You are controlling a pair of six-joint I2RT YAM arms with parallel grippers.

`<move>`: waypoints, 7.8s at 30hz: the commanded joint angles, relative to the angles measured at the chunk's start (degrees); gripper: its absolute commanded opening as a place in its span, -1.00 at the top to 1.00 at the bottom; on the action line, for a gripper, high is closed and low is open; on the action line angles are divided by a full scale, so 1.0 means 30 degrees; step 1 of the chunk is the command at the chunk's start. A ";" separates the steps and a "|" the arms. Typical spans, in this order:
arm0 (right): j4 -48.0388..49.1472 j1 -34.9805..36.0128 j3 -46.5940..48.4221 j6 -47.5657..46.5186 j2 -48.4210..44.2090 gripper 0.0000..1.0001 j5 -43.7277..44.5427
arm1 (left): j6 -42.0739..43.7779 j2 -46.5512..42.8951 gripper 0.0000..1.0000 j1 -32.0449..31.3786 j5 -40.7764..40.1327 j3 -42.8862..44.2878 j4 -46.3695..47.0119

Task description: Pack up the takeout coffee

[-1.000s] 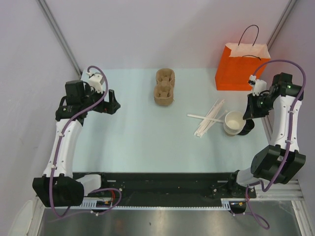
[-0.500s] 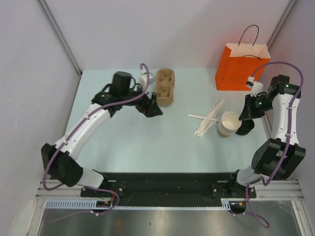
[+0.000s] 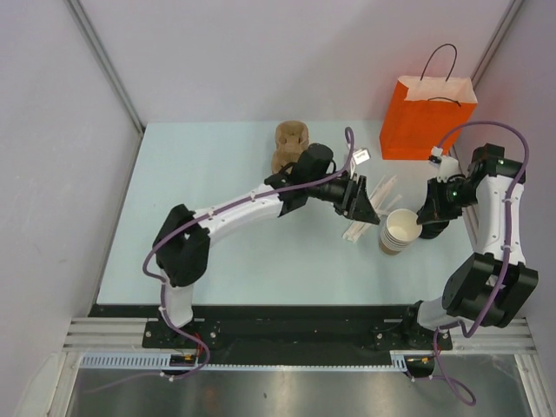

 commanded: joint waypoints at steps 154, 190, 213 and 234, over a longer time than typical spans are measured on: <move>-0.2168 -0.2463 0.8005 0.0873 0.3160 -0.90 0.1432 | 1.3927 -0.6607 -0.41 1.3296 -0.4042 -0.6678 -1.4155; 0.6238 -0.3372 0.2204 0.1927 0.7054 0.17 0.6710 | 1.6505 -0.4148 -0.99 1.3678 -0.1519 0.5777 -1.5976; 0.6767 -0.2698 0.2732 0.2836 0.9078 0.63 0.4659 | 1.7033 -0.4881 -0.99 1.2769 -0.2839 0.5219 -1.6152; 0.5303 -0.2815 0.3873 0.2660 0.7993 1.00 0.3606 | 1.7677 -0.4560 -0.99 1.2798 -0.2458 0.5775 -1.6853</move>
